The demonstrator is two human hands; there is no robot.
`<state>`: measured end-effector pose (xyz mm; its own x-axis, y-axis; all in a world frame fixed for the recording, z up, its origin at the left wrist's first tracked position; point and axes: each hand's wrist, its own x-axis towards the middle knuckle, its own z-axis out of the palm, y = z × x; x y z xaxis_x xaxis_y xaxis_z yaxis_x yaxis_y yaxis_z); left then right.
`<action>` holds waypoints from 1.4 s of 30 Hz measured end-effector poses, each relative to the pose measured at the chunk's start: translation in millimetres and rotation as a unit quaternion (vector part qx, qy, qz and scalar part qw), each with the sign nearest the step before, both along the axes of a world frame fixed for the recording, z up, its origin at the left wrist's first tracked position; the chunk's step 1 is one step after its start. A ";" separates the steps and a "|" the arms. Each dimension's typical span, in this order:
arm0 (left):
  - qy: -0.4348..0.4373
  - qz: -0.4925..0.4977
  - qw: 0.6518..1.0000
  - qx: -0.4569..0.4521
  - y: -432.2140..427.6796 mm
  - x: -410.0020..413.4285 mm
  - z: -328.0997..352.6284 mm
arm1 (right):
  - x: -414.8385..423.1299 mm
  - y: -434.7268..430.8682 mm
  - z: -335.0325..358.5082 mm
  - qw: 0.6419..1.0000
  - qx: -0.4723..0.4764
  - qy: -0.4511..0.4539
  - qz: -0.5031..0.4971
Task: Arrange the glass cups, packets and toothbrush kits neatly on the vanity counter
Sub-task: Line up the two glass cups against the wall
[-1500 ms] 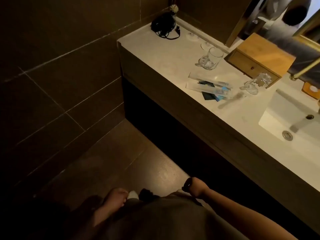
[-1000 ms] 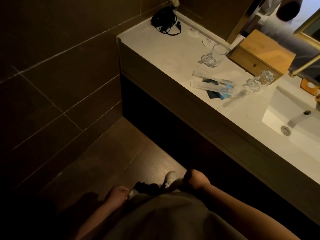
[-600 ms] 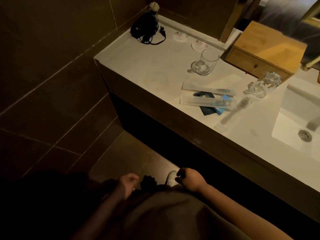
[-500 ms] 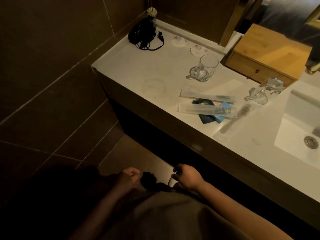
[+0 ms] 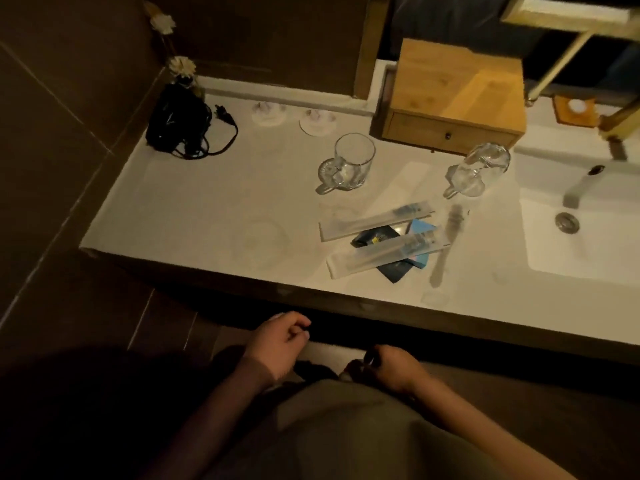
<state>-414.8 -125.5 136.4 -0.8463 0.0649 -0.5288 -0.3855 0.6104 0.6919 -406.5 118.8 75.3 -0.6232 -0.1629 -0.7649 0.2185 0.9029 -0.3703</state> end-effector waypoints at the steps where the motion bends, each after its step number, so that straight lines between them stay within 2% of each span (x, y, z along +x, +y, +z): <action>1: 0.002 -0.029 1.000 0.004 -6.9 -7.7 2.9 | 7.0 -3.3 3.0 1.000 0.010 -0.003 -0.026; 4: 0.036 -0.112 0.993 0.018 -25.9 -32.0 16.3 | 21.2 -25.6 25.0 0.988 0.002 0.028 -0.149; 7: 0.059 -0.150 0.986 0.044 -33.7 -56.7 30.8 | 22.7 -49.5 58.5 0.957 -0.026 0.108 -0.267; 10: 0.082 -0.173 0.980 0.051 -32.0 -79.4 42.9 | 16.4 -63.7 91.3 0.922 -0.028 0.203 -0.330; 14: 0.101 -0.192 0.975 0.036 -24.7 -113.2 45.0 | -7.8 -53.2 117.2 0.881 -0.027 0.280 -0.381; 21: 0.167 -0.034 0.984 0.043 2.3 -172.1 53.0 | -86.1 15.8 132.6 0.820 -0.039 0.352 -0.449; 24: 0.166 0.022 0.985 0.042 15.5 -192.5 53.9 | -124.8 51.4 129.1 0.790 -0.055 0.381 -0.477; 26: 0.163 0.040 0.985 0.025 26.0 -205.1 54.3 | -150.9 68.8 125.3 0.783 -0.057 0.388 -0.482; 28: 0.169 0.043 0.985 -0.008 35.9 -216.6 53.4 | -172.0 78.3 122.1 0.795 -0.023 0.411 -0.446; 30: 0.175 0.043 0.983 -0.028 44.1 -223.8 52.1 | -185.7 84.9 119.2 0.822 0.075 0.483 -0.294; 32: 0.171 0.042 0.984 -0.031 49.0 -227.6 50.4 | -195.6 90.0 119.4 0.836 0.149 0.515 -0.116; 34: 0.162 0.029 0.986 -0.030 51.0 -232.5 46.2 | -208.2 97.3 126.0 0.845 0.185 0.502 -0.011; 38: 0.153 0.021 0.987 -0.029 48.9 -247.0 36.1 | -229.8 107.1 136.1 0.836 0.258 0.452 0.176; 42: 0.121 0.041 0.992 0.022 43.9 -254.6 31.1 | -237.6 102.5 146.3 0.837 0.300 0.374 0.263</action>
<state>-669.4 -81.6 167.4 -0.9513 0.0094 -0.3082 -0.2521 0.5515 0.7951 -644.0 221.3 221.6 -0.9270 -0.2915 -0.2359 -0.3585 0.8734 0.3297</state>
